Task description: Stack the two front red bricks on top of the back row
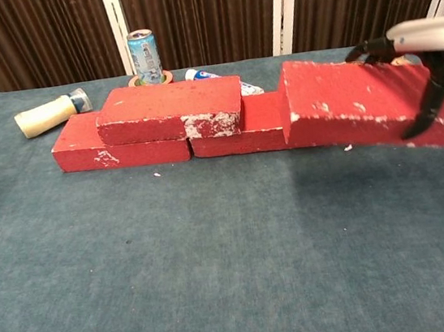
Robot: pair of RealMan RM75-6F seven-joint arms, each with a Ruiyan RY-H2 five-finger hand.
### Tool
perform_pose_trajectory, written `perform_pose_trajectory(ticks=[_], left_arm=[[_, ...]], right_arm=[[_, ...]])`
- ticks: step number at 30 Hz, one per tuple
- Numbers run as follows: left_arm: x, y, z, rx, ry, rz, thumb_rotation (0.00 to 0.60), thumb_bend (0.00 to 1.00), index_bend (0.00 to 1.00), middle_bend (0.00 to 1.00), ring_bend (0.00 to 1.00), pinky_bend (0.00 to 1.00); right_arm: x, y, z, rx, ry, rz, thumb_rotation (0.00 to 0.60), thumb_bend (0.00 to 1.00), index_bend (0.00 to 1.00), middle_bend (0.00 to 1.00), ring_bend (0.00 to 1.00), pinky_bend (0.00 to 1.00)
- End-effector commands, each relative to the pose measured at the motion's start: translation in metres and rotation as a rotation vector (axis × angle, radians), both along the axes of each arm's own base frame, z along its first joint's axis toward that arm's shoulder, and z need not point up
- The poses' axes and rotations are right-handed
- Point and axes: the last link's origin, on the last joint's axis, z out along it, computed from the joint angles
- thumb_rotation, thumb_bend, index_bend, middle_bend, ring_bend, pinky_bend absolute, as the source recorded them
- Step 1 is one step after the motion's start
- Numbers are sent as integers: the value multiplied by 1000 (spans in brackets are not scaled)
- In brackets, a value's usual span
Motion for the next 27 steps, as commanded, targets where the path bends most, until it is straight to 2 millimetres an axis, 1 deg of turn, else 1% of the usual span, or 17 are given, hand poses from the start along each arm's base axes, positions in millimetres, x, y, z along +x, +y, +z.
perform_pose_trajectory(ticks=[1,7,11,15,19,27], left_arm=[[0,2,-3,-6,8,8,600,259,0,0,0,0],[0,4,-6,-8,14,14,600,261,0,0,0,0],[0,5,-7,-9,18,12,600,259,0,0,0,0],[0,6,-9,-12,18,12,600,261,0,0,0,0],[0,8,-13,-22,13,11,600,260,0,0,0,0],[0,11,-17,-33,15,5,600,261,0,0,0,0]], right_arm=[[9,-22,7,8,24,23,600,36,136,322,233,0],[22,-46,9,27,64,49,600,35,135,321,233,0],[25,-58,11,35,89,53,600,35,136,321,233,0],[23,-64,16,31,104,41,600,36,137,321,233,0],[17,-67,18,33,121,22,600,37,137,321,233,0],[8,-76,9,41,129,8,600,37,140,321,233,0]])
